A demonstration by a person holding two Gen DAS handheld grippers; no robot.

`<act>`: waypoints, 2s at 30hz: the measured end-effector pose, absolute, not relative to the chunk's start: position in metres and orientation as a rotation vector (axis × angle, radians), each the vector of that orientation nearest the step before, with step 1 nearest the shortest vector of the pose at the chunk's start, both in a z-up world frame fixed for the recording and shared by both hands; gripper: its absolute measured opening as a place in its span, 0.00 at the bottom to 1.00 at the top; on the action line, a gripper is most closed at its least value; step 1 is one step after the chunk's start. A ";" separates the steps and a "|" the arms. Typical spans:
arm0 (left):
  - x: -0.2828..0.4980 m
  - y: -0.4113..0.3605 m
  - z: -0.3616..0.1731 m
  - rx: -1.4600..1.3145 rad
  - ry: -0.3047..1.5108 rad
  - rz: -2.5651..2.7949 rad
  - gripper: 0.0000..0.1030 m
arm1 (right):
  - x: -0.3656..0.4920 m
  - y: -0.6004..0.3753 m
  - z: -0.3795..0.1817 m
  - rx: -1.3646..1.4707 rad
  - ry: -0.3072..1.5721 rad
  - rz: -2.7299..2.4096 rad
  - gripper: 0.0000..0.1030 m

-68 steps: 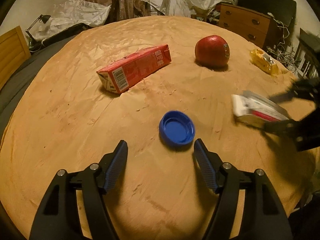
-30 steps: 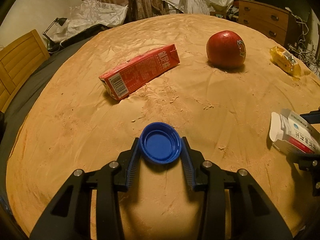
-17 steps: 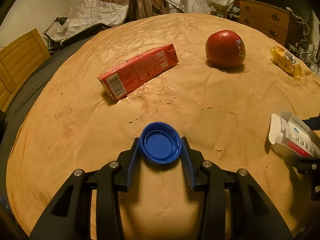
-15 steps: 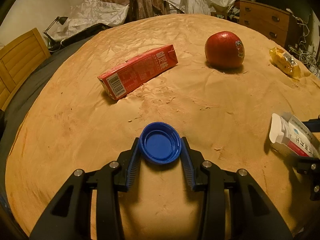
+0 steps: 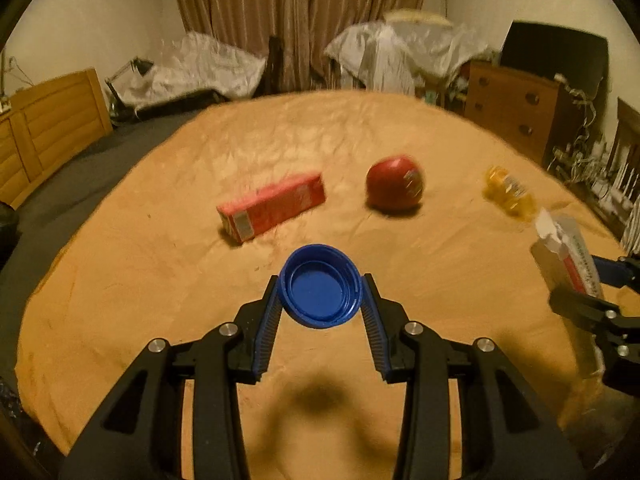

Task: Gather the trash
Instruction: 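Lift the medicine box and blue cap and carry them toward the bucket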

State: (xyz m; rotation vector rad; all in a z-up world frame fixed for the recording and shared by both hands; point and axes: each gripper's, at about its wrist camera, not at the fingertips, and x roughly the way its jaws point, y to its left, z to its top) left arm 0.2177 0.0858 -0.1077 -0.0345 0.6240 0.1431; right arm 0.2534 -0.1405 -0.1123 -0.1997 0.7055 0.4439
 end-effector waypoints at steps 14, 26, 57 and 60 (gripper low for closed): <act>0.162 0.037 -0.053 -0.051 0.435 0.168 0.37 | 0.175 -0.187 -0.053 -0.076 0.422 0.283 0.54; 0.144 0.027 -0.044 -0.052 0.381 0.182 0.37 | 0.148 -0.201 -0.046 -0.042 0.366 0.266 0.54; 0.163 -0.153 -0.024 0.041 0.396 -0.212 0.37 | 0.083 -0.407 -0.002 -0.019 0.421 -0.037 0.54; 0.161 -0.174 -0.026 0.054 0.404 -0.251 0.37 | 0.075 -0.434 -0.002 -0.012 0.432 -0.073 0.54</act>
